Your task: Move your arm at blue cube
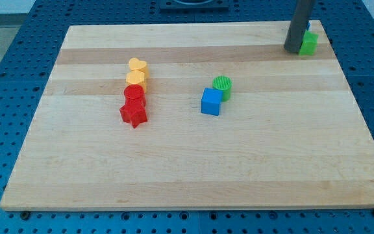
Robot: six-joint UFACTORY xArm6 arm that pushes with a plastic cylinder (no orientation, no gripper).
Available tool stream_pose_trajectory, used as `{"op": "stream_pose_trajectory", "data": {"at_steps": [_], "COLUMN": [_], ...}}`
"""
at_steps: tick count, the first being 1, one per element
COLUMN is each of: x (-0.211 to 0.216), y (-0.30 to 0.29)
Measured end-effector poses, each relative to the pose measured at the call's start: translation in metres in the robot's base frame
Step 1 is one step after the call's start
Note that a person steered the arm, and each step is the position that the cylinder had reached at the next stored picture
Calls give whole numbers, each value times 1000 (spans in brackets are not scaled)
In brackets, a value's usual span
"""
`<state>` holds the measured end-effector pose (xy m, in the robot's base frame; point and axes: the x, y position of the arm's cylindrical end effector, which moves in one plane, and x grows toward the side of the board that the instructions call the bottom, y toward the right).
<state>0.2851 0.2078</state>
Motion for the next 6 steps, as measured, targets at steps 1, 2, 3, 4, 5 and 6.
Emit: {"op": "stream_pose_trajectory", "data": {"at_steps": [1, 2, 3, 4, 5, 6], "x": [0, 0, 8, 28, 51, 72], "y": [0, -8, -58, -118, -168, -197]}}
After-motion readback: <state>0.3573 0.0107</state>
